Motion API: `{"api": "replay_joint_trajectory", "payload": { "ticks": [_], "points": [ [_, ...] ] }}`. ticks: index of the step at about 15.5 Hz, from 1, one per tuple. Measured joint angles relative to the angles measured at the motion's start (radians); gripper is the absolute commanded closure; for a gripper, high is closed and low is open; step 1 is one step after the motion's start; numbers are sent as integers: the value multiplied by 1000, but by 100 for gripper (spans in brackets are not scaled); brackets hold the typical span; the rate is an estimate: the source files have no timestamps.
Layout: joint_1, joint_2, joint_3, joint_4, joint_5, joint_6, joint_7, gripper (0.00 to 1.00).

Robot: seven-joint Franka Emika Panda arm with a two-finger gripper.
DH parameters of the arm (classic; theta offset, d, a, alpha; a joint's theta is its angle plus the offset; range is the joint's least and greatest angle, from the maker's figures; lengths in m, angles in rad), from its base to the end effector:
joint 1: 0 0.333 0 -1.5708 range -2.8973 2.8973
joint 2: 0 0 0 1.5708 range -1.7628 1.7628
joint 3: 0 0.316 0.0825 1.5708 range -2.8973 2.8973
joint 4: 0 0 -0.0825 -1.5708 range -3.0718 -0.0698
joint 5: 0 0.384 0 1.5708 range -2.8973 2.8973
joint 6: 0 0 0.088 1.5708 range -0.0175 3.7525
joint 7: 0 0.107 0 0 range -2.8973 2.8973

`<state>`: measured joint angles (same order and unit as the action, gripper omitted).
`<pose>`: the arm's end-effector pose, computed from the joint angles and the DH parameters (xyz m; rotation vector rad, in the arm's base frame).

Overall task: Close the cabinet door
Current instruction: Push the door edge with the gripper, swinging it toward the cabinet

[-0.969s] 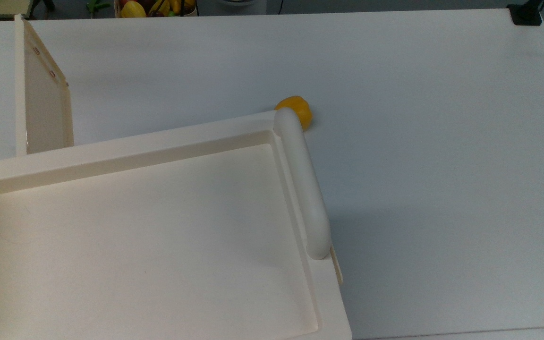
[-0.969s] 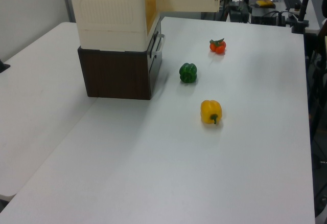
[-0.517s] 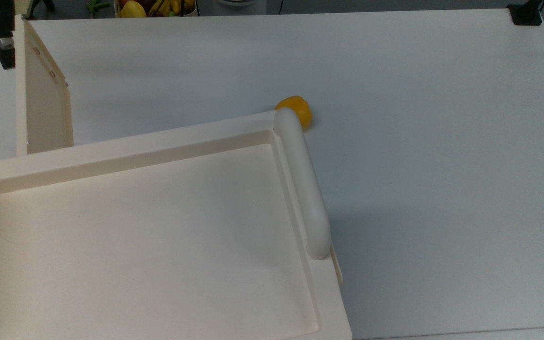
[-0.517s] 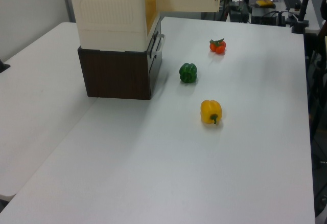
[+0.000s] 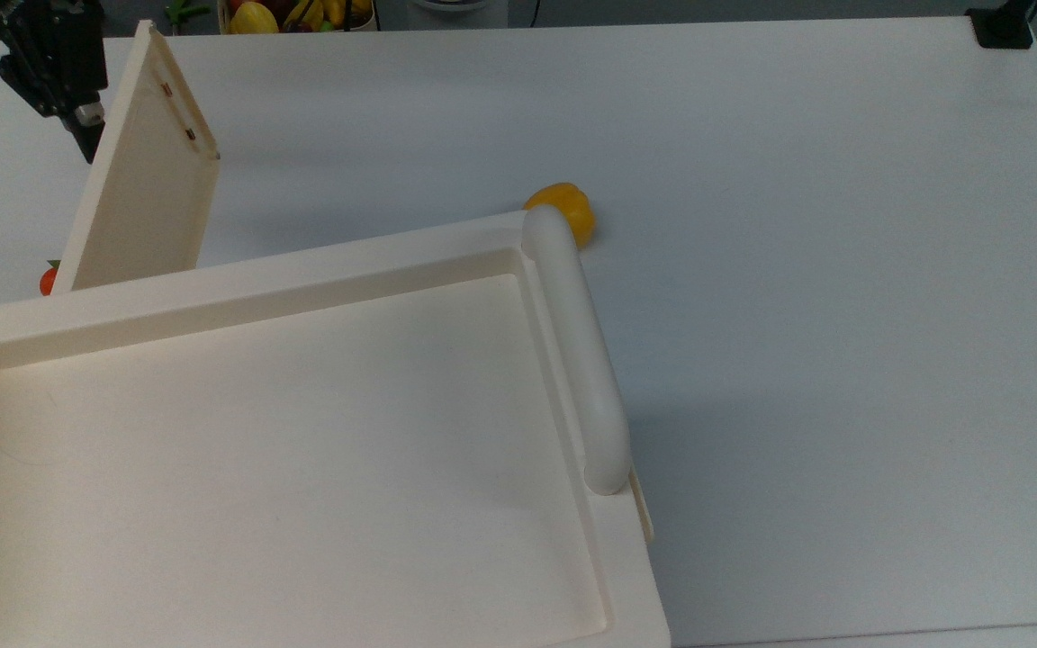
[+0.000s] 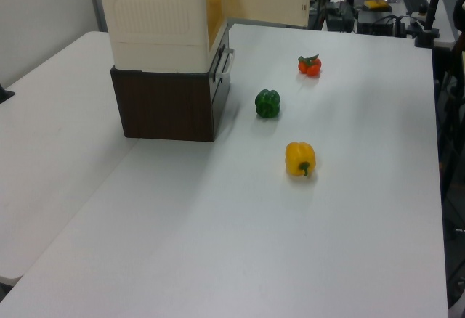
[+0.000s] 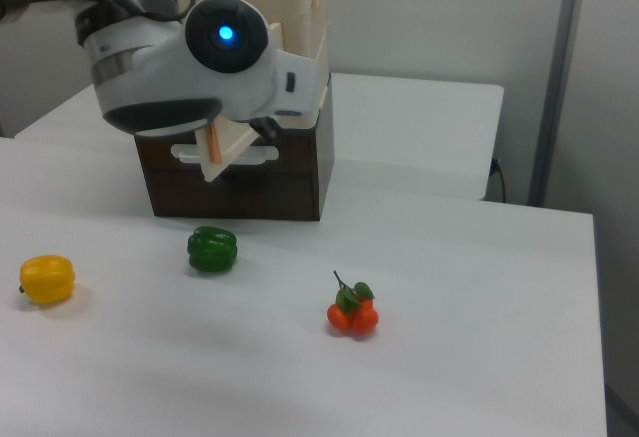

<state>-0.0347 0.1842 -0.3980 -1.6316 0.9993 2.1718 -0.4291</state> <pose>0.6142 -0.2251 0.5693 -2.3297 0.4953 -0.8547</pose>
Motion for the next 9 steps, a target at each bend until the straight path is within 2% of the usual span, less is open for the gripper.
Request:
{"api": "replay_joint_trajectory", "payload": {
  "ticks": [9],
  "points": [
    [0,0,135,0,5,39,57,100]
  ]
}}
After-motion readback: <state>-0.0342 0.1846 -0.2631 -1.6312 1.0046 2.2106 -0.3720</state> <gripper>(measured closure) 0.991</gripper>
